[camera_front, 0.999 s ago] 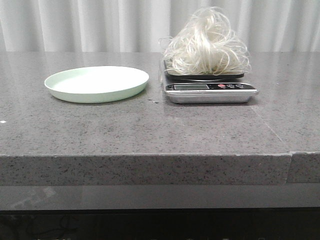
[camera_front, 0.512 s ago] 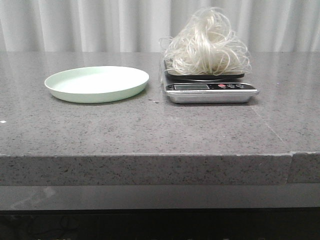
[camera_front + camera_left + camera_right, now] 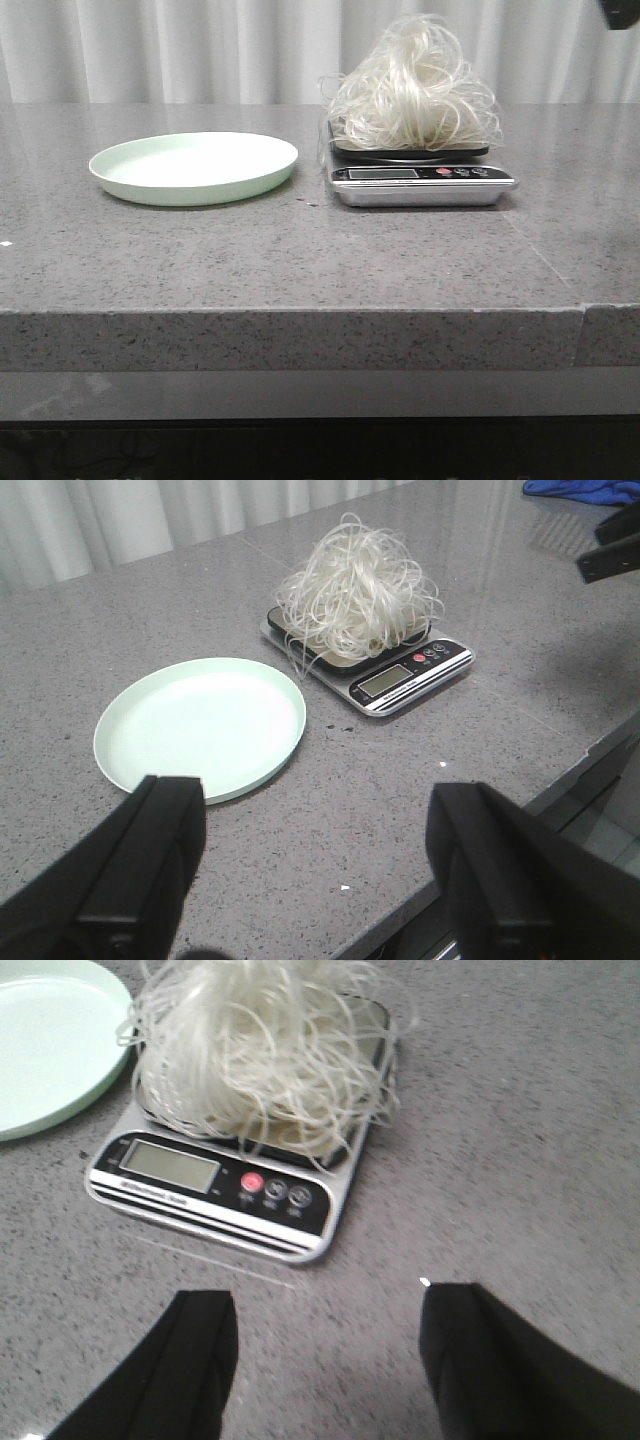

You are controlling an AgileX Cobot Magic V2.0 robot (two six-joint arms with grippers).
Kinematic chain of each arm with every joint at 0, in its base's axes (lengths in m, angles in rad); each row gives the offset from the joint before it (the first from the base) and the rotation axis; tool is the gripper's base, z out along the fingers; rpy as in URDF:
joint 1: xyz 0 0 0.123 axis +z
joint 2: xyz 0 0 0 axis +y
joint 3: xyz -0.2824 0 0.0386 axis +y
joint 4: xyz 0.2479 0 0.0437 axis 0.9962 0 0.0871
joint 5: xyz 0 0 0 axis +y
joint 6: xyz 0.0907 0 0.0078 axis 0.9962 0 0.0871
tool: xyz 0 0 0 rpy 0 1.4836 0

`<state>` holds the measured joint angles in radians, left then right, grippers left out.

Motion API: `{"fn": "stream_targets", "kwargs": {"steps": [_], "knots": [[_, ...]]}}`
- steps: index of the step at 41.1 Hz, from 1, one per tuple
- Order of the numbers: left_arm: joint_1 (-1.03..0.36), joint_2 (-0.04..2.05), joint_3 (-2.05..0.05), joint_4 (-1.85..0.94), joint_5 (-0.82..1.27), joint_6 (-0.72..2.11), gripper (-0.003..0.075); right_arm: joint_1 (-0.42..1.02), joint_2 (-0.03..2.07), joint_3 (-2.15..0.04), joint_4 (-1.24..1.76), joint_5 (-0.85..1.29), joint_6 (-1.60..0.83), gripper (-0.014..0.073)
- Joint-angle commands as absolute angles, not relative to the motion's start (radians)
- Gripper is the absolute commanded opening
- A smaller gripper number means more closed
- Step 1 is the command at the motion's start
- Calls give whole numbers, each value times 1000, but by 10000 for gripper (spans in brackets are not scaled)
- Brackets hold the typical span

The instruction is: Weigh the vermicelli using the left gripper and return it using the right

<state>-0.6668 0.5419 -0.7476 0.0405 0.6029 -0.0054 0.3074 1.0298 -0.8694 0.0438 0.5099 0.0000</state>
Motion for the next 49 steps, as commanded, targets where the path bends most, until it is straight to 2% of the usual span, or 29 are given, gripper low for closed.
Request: {"fn": "stream_targets", "kwargs": {"steps": [1, 24, 40, 44, 49], "knots": [[-668, 548, -772, 43, 524, -17, 524, 339, 1094, -980, 59, 475, -11, 508], [-668, 548, -772, 43, 524, -17, 524, 380, 1595, -1498, 76, 622, -11, 508], [-668, 548, -772, 43, 524, -17, 524, 380, 1780, -1674, 55, 684, -11, 505], [-668, 548, -772, 43, 524, -17, 524, 380, 1790, -1676, 39, 699, -11, 433], [-668, 548, -772, 43, 524, -17, 524, 380, 1796, -1676, 8, 717, -11, 275]]}}
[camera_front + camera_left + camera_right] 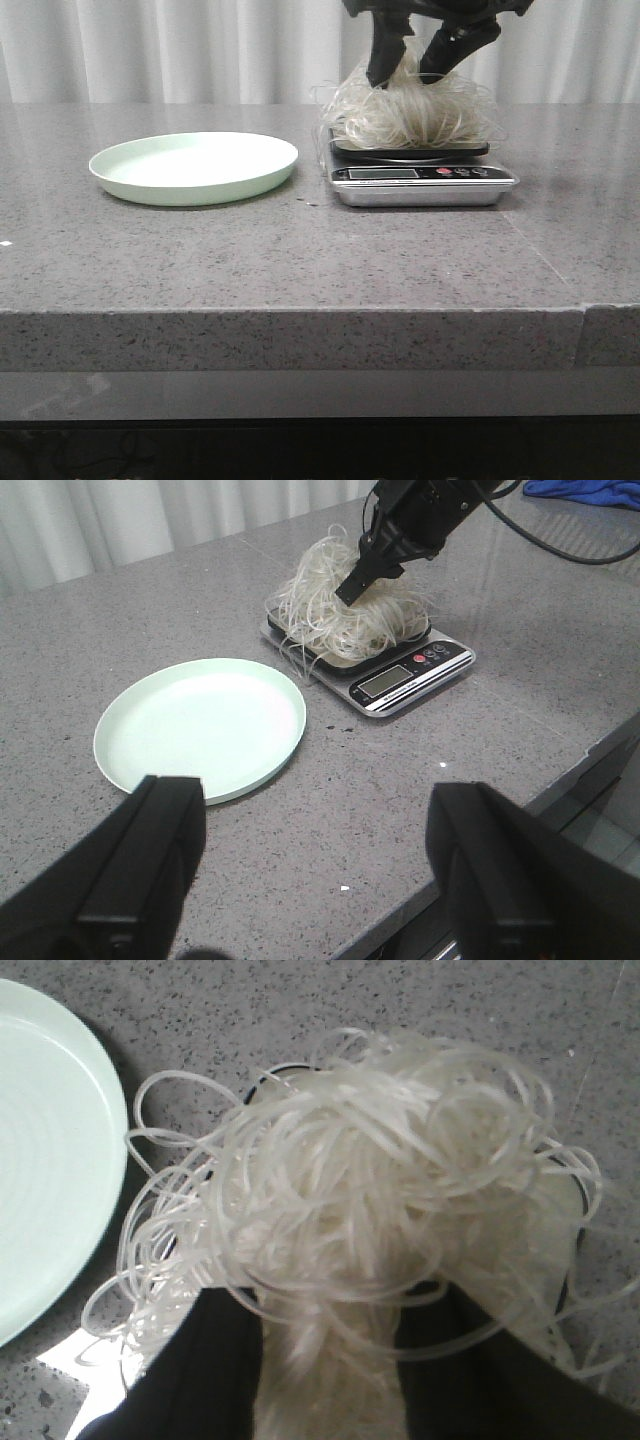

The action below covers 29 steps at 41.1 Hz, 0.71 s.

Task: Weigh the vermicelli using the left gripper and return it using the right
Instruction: 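Lower the right gripper onto the vermicelli on the scale and close it, then lift the vermicelli with the right gripper and place it on the plate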

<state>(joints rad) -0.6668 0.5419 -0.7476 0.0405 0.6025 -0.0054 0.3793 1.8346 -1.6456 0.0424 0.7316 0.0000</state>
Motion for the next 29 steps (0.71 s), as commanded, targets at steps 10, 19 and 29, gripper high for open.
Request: {"fn": "stream_targets", "kwargs": {"steps": [10, 19, 29], "knots": [[-668, 548, -772, 43, 524, -17, 524, 380, 1793, -1676, -15, 733, -11, 142], [-668, 548, -772, 43, 524, -17, 524, 388, 1725, -1697, -15, 727, -11, 142], [-668, 548, -772, 43, 524, -17, 524, 431, 1677, -1843, -15, 733, -11, 142]]}}
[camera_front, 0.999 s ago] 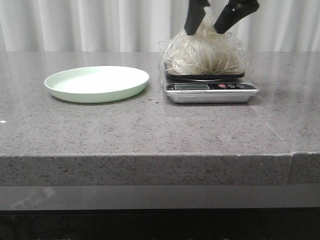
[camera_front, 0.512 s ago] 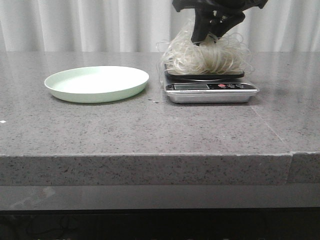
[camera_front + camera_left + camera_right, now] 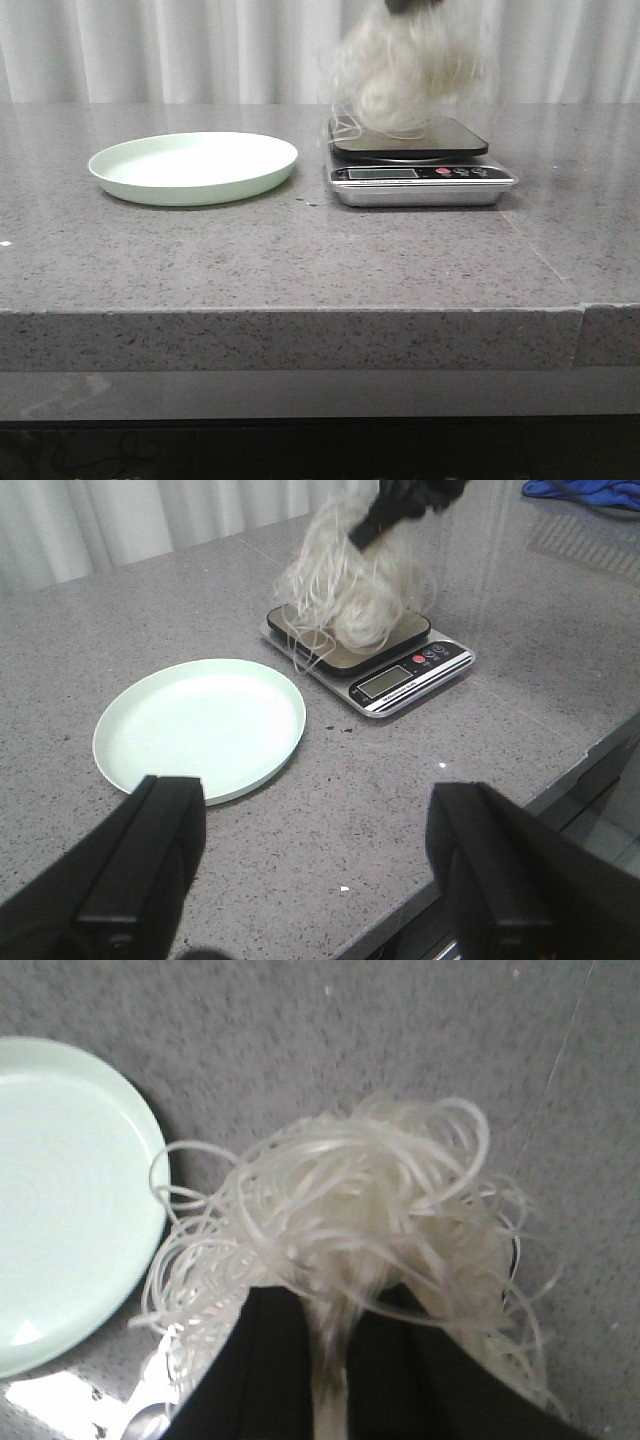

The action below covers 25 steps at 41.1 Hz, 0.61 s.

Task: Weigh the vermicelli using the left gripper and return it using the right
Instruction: 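Lift the vermicelli with the right gripper and place it on the plate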

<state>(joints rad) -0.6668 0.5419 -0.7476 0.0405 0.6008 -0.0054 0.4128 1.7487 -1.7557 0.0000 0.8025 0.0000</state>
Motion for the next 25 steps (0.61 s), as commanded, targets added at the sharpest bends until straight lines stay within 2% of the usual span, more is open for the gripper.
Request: {"fn": "stream_targets", "kwargs": {"steps": [1, 13, 25], "knots": [[-668, 548, -772, 43, 524, -17, 524, 442, 1677, -1868, -15, 733, -11, 142], [-668, 548, -772, 43, 524, -17, 524, 579, 1693, -1922, -14, 545, -11, 142], [-668, 548, -772, 43, 514, -17, 524, 677, 1817, -1924, -14, 451, -11, 142]]}}
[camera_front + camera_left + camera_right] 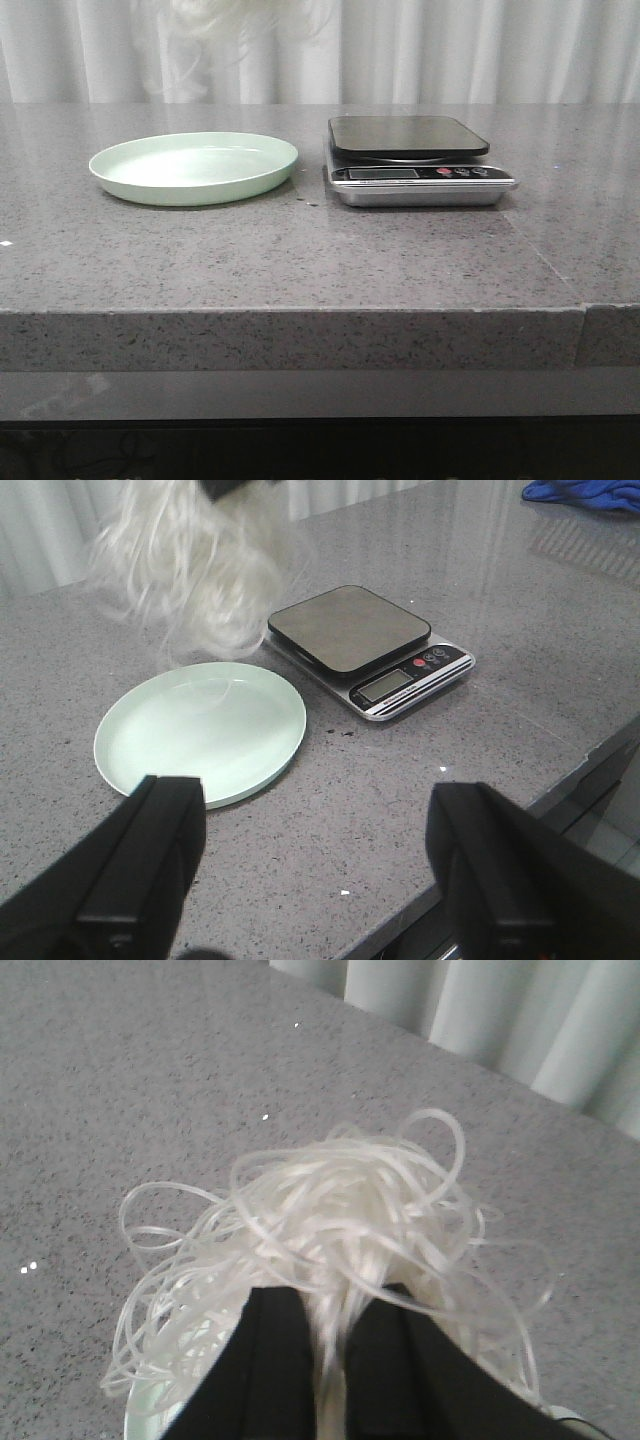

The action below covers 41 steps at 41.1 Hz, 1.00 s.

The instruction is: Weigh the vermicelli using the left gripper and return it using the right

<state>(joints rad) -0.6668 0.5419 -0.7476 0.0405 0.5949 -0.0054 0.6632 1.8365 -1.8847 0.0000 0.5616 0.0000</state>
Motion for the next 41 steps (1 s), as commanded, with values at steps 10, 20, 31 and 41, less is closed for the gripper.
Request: {"fn": "stream_targets", "kwargs": {"steps": [10, 20, 31, 41], "knots": [[-668, 548, -772, 36, 514, -17, 524, 694, 1938, -1925, -14, 479, -11, 142], [-668, 548, -772, 36, 514, -17, 524, 693, 1982, -1953, -14, 572, -11, 378], [-668, 548, -772, 36, 514, -17, 524, 672, 1884, -1953, -14, 641, -11, 475], [-668, 548, -772, 36, 516, -17, 524, 612, 1686, -1883, -14, 708, -9, 475]]}}
